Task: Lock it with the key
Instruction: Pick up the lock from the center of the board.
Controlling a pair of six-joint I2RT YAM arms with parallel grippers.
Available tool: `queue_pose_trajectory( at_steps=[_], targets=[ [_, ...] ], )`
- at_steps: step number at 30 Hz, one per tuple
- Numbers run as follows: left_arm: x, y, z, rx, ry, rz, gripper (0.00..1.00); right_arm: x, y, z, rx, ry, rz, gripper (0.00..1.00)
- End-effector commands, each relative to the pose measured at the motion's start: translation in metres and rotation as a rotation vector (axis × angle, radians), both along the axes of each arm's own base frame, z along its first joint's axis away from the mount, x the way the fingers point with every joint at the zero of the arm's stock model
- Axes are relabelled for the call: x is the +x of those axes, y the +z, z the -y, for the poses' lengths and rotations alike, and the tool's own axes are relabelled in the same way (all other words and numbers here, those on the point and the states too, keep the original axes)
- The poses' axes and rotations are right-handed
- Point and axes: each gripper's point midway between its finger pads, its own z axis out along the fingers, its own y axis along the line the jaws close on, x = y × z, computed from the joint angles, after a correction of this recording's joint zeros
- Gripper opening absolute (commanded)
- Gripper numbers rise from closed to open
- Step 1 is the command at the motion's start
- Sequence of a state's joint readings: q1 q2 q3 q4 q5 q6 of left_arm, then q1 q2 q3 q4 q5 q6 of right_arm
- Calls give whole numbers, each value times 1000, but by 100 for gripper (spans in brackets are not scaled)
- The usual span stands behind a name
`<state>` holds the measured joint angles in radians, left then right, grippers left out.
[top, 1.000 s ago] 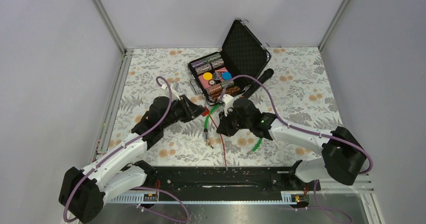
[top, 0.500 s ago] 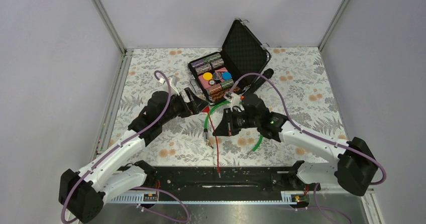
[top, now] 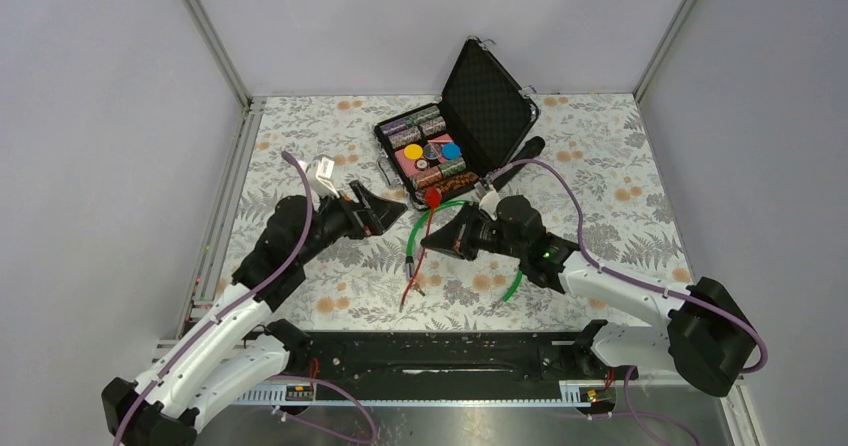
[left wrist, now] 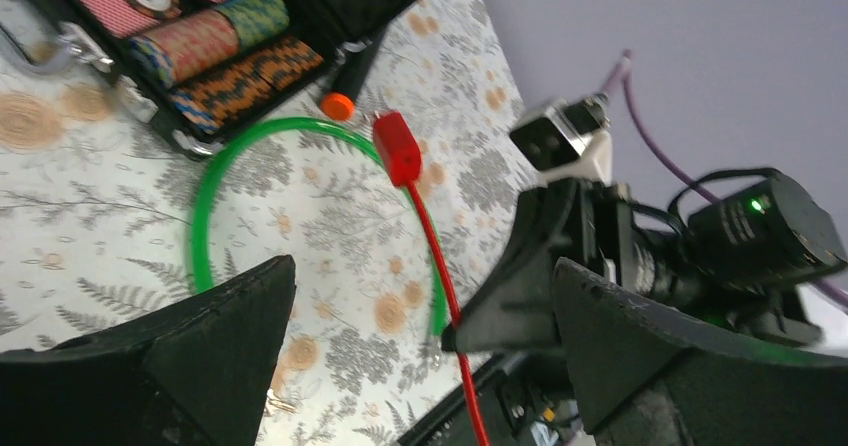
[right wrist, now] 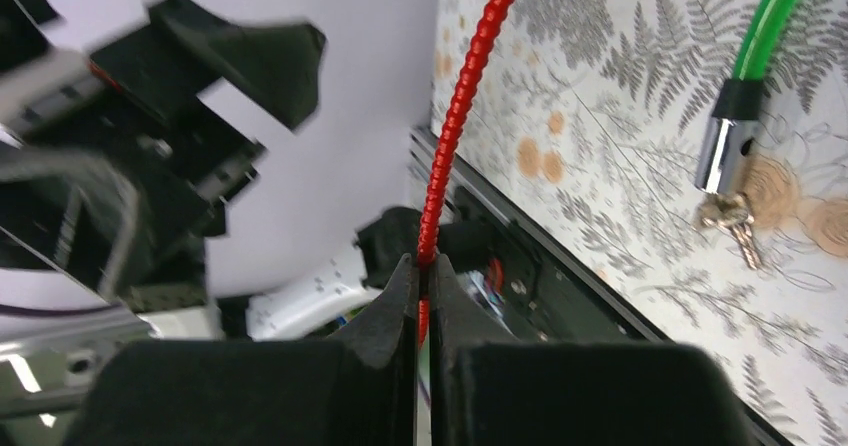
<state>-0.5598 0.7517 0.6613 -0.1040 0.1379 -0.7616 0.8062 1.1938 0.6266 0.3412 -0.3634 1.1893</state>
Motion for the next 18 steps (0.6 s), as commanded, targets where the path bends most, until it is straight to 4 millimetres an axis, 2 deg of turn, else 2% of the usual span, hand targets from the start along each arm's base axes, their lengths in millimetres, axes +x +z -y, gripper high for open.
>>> queue_pose_trajectory(
  at_steps=[1, 6, 8, 11, 14, 18],
  targets=[
    [-24, 12, 19, -91, -153, -11, 98, 34, 54, -3, 231, -179, -7, 0],
    [-46, -3, 39, -110, -319, -112, 93, 48, 64, -2, 273, -251, -14, 0],
    [-51, -2, 44, -140, -361, -116, 87, 50, 67, -3, 280, -253, -12, 0],
    [-62, 11, 52, -219, -448, -88, 78, 52, 71, -3, 286, -253, -4, 0],
    [-65, 10, 57, -243, -491, -106, 68, 52, 73, -4, 289, -249, -2, 0],
    [-66, 4, 63, -258, -521, -140, 60, 53, 75, -6, 291, -240, 1, 0]
  ],
)
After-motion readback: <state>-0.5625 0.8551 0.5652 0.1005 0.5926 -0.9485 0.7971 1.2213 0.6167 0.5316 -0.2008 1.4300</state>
